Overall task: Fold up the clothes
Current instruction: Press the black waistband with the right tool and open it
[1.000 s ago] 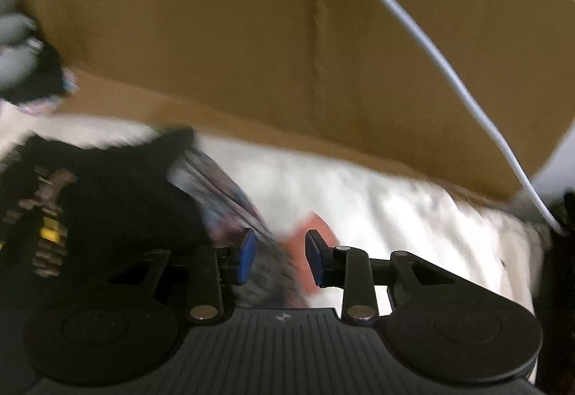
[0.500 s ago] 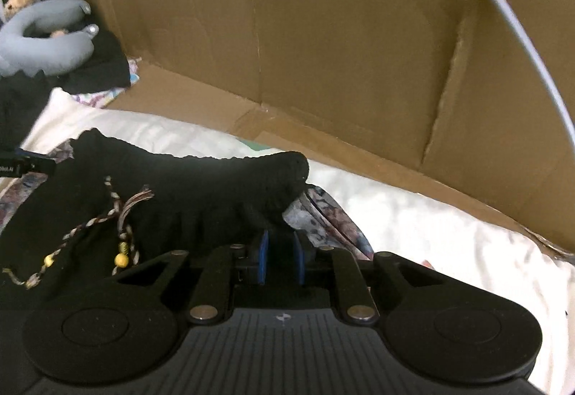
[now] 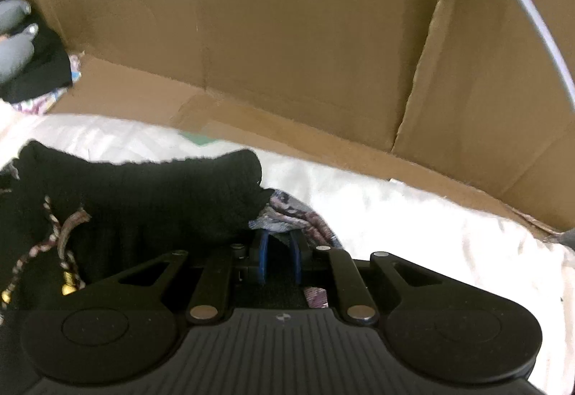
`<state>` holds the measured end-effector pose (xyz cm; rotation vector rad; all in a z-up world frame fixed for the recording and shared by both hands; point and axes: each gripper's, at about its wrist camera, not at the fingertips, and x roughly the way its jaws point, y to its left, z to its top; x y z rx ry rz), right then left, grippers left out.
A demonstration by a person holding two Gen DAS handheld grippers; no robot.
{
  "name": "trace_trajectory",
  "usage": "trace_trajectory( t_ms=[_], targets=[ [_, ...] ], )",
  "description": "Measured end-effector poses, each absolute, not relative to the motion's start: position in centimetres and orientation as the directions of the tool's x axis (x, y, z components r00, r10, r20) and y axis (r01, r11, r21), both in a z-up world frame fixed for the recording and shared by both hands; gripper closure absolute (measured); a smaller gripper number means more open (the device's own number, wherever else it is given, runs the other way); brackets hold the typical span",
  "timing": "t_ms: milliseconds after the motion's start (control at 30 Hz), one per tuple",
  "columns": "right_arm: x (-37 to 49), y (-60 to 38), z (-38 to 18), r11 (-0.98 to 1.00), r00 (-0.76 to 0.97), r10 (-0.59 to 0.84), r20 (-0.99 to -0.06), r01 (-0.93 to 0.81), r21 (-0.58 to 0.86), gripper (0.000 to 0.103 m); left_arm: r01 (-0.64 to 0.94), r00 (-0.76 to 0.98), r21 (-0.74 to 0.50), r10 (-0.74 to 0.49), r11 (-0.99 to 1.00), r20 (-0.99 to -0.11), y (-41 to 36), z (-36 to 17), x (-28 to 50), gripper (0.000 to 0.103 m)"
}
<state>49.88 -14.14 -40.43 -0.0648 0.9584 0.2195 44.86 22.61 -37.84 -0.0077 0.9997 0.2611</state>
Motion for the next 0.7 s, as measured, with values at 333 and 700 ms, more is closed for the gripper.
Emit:
trace_trajectory(
  t_ms=[333,700],
  targets=[
    [46.2,-18.4,-34.6,0.971,0.596,0.232,-0.768,-0.185,0.15,0.064,-0.208,0.547,0.055,0.162,0.977,-0.821,23.7,-32.4,40.1,0.075],
    [38.7,-21.1,-27.8,0.957,0.639,0.287,-0.713,-0.22,0.189,0.04,-0.223,0.579,-0.021,0.115,0.975,-0.807,24.0,-26.7,31.3,0.064]
  ],
)
